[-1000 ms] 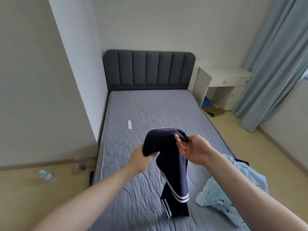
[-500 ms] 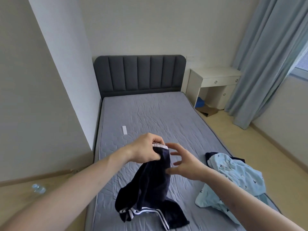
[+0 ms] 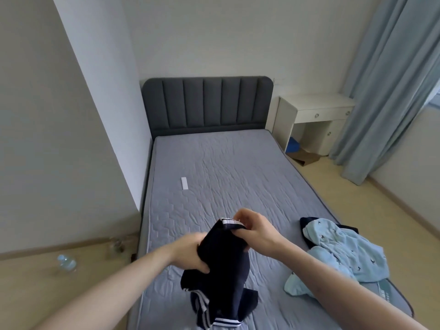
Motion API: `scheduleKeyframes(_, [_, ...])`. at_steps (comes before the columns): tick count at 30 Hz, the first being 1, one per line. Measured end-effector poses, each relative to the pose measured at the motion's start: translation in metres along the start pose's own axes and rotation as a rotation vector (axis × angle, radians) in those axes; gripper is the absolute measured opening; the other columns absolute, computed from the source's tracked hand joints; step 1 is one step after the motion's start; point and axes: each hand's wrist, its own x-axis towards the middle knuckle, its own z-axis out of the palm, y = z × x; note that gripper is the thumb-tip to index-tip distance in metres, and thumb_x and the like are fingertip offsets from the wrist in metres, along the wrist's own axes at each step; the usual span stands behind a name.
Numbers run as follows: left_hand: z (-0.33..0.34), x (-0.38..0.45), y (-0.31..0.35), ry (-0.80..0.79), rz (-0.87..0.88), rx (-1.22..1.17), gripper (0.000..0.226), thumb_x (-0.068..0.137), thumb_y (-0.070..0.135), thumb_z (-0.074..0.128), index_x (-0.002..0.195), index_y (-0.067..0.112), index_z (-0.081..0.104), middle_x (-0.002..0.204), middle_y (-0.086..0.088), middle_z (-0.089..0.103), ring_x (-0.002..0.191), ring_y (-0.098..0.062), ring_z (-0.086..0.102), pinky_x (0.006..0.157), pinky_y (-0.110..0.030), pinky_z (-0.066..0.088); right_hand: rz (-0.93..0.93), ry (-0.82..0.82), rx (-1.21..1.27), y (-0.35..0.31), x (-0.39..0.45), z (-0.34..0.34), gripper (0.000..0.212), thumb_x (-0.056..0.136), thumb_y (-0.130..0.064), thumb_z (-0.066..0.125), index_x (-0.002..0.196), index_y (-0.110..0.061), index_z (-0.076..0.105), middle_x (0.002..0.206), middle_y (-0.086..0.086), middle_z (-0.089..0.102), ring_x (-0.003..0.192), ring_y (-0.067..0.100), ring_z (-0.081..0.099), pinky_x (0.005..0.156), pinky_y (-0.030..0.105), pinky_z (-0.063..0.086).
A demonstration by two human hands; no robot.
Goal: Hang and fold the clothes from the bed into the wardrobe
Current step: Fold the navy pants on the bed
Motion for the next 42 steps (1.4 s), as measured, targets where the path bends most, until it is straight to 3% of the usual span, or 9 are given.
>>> scheduleKeyframes(4, [0.048, 0.005, -0.037, -0.046, -0.157, 0.024, 0.018, 0.082, 0.025, 0.062, 0.077, 0.012, 0.050, 0.078, 0.002, 0.054, 0.073, -0.014, 0.052, 0.066, -0.032, 0.039, 0.043, -0.013, 0.015, 0.006, 0.005, -0.008, 0.011, 0.092, -0.011, 0.063, 0.083, -0.013, 0.058, 0.070, 0.008, 0.059, 0.063, 0.018, 0.060, 0.054, 0.032, 0.056])
scheduleKeyframes(10, [0.044, 0.015, -0.066, 0.187, -0.285, -0.228, 0.027, 0.093, 0.030, 0.058, 0.092, 0.003, 0.062, 0.083, -0.006, 0.066, 0.074, -0.016, 0.057, 0.068, -0.032, 0.040, 0.233, 0.003, -0.058, 0.052, 0.004, -0.043, 0.028, 0.090, -0.022, 0.072, 0.078, -0.013, 0.048, 0.068, 0.001, 0.050, 0.059, 0.014, 0.052, 0.054, 0.029, 0.048])
scheduleKeyframes(16, [-0.007, 0.038, -0.066, 0.268, -0.324, -0.211, 0.021, 0.095, 0.035, 0.069, 0.106, 0.018, 0.076, 0.097, -0.003, 0.077, 0.093, -0.021, 0.070, 0.085, -0.038, 0.054, 0.406, -0.147, -0.170, 0.102, 0.014, -0.072, 0.036, 0.088, -0.045, 0.074, 0.095, -0.010, 0.070, 0.072, -0.004, 0.061, 0.061, 0.012, 0.051, 0.055, 0.025, 0.040])
scheduleKeyframes(18, [-0.034, 0.052, -0.055, 0.320, -0.311, -0.228, 0.020, 0.098, 0.033, 0.065, 0.106, 0.017, 0.074, 0.086, -0.002, 0.076, 0.082, -0.023, 0.071, 0.072, -0.037, 0.055, 0.412, -0.078, -0.202, 0.101, 0.036, -0.081, 0.043, 0.089, -0.049, 0.070, 0.089, -0.007, 0.073, 0.066, -0.004, 0.060, 0.062, 0.010, 0.055, 0.059, 0.023, 0.042])
scheduleKeyframes(20, [-0.070, 0.071, -0.037, 0.391, -0.310, -0.333, 0.016, 0.103, 0.028, 0.058, 0.109, 0.019, 0.069, 0.083, -0.008, 0.074, 0.068, -0.025, 0.072, 0.059, -0.032, 0.056, 0.367, 0.038, -0.235, 0.088, 0.068, -0.096, 0.037, 0.093, -0.046, 0.067, 0.087, -0.011, 0.076, 0.074, 0.002, 0.070, 0.072, 0.013, 0.064, 0.064, 0.025, 0.046])
scheduleKeyframes(26, [-0.214, 0.101, 0.036, 0.781, -0.192, -0.362, 0.024, 0.103, 0.028, 0.055, 0.111, 0.010, 0.067, 0.106, -0.015, 0.074, 0.097, -0.036, 0.071, 0.094, -0.049, 0.056, 0.049, 0.429, -0.201, -0.020, 0.166, -0.161, 0.014, 0.099, -0.030, 0.061, 0.088, -0.027, 0.068, 0.084, -0.001, 0.074, 0.075, 0.017, 0.072, 0.060, 0.029, 0.057])
scheduleKeyframes(31, [-0.314, 0.083, 0.105, 1.033, -0.032, -0.203, 0.025, 0.101, 0.031, 0.056, 0.091, 0.009, 0.059, 0.076, 0.000, 0.059, 0.074, -0.020, 0.054, 0.066, -0.032, 0.040, -0.153, 0.587, -0.072, -0.107, 0.207, -0.219, 0.020, 0.095, -0.027, 0.055, 0.104, -0.010, 0.060, 0.097, 0.016, 0.071, 0.084, 0.030, 0.072, 0.079, 0.051, 0.061])
scheduleKeyframes(39, [-0.335, 0.047, 0.147, 1.155, 0.147, -0.054, 0.020, 0.099, 0.027, 0.060, 0.083, 0.016, 0.054, 0.064, 0.011, 0.051, 0.055, 0.002, 0.047, 0.053, -0.011, 0.034, -0.300, 0.615, -0.105, -0.144, 0.197, -0.246, 0.010, 0.089, -0.025, 0.056, 0.095, -0.017, 0.055, 0.086, 0.004, 0.065, 0.074, 0.018, 0.055, 0.062, 0.034, 0.045])
scheduleKeyframes(42, [-0.293, 0.050, 0.121, 1.076, 0.145, -0.036, 0.017, 0.097, 0.025, 0.063, 0.084, 0.015, 0.058, 0.072, 0.004, 0.060, 0.064, -0.004, 0.052, 0.064, -0.022, 0.041, -0.297, 0.595, -0.110, -0.103, 0.181, -0.225, 0.019, 0.089, -0.020, 0.063, 0.078, -0.030, 0.051, 0.071, -0.011, 0.061, 0.063, 0.002, 0.052, 0.053, 0.022, 0.042])
